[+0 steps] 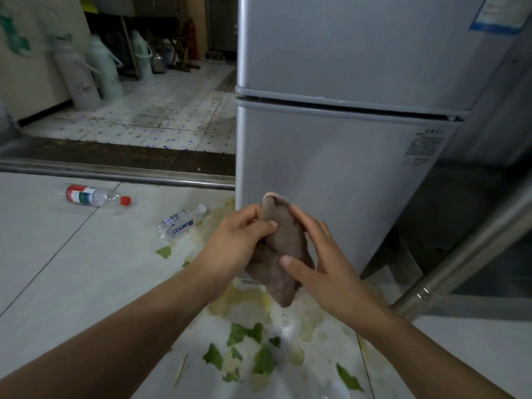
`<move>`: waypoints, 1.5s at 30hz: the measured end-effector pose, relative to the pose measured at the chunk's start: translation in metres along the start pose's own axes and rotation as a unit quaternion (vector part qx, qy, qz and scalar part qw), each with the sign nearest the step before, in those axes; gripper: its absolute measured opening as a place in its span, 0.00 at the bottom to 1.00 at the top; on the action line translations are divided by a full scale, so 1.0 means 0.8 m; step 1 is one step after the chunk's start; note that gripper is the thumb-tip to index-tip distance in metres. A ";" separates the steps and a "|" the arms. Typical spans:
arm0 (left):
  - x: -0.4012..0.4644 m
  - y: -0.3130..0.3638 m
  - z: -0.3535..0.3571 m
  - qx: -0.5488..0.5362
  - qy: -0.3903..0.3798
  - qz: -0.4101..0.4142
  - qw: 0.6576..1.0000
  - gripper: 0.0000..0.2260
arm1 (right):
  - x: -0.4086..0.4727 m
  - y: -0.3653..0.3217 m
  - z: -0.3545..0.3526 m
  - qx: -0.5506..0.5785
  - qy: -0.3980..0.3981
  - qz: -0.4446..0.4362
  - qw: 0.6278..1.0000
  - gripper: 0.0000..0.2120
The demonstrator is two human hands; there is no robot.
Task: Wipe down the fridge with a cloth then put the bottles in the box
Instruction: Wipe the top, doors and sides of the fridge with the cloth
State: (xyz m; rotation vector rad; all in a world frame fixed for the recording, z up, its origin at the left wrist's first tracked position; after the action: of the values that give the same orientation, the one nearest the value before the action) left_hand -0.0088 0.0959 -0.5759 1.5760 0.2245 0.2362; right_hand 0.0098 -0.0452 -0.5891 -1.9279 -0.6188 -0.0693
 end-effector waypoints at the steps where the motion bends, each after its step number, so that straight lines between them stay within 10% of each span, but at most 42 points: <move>1: 0.001 -0.002 -0.002 -0.014 0.015 -0.016 1.000 0.05 | -0.004 0.010 -0.002 0.040 0.006 0.067 0.997 0.36; 5: 0.003 -0.005 -0.009 -0.098 0.047 -0.078 0.991 0.11 | -0.015 0.053 0.008 0.312 -0.020 0.332 0.890 0.51; 8: 0.002 -0.012 -0.010 -0.163 0.043 -0.116 0.979 0.12 | -0.014 0.054 0.029 0.462 -0.057 0.372 0.803 0.39; 11: 0.003 -0.019 -0.019 -0.126 0.075 -0.120 0.982 0.10 | -0.002 0.054 0.027 0.480 0.015 0.357 0.802 0.45; 16: 0.009 -0.029 -0.054 0.040 0.183 -0.080 0.979 0.08 | 0.005 0.047 -0.003 0.273 0.001 0.261 0.926 0.38; 18: 0.009 -0.032 -0.050 0.037 0.126 -0.082 0.988 0.14 | 0.006 0.042 -0.015 0.014 -0.022 0.173 0.985 0.33; 21: 0.004 -0.033 -0.026 0.126 -0.002 -0.026 0.992 0.26 | 0.005 0.035 -0.024 -0.210 0.023 0.084 0.974 0.14; 24: 0.007 -0.027 -0.013 0.356 0.017 0.120 0.927 0.13 | -0.001 0.030 -0.032 -0.257 0.031 0.031 0.965 0.10; 30: 0.027 -0.031 -0.007 0.363 0.045 0.119 0.923 0.09 | -0.004 0.032 -0.027 -0.055 -0.003 0.099 0.994 0.10; 34: 0.039 -0.022 -0.018 0.338 0.110 0.136 0.925 0.18 | 0.002 0.032 -0.056 0.029 0.175 0.094 0.980 0.14; 38: 0.059 -0.016 -0.038 0.319 0.201 0.138 0.916 0.26 | 0.012 -0.001 -0.076 -0.164 0.322 -0.155 0.920 0.22; 45: 0.092 -0.037 -0.035 0.312 0.227 0.100 0.917 0.28 | 0.083 0.053 0.008 -0.450 0.203 -0.385 0.780 0.22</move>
State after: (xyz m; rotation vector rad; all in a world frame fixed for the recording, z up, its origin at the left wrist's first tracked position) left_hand 0.0535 0.1446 -0.6041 2.1674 0.5414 0.7537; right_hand 0.0851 -0.0269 -0.6064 -2.2640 -1.1652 -1.5073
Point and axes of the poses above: each hand's wrist, its own x-axis towards the middle knuckle, its own z-axis out of the palm, y = z × x, the point moved 5 cm from there along x, towards the middle knuckle, and after that the axes turned 10 degrees about y, right-handed, at the moved point
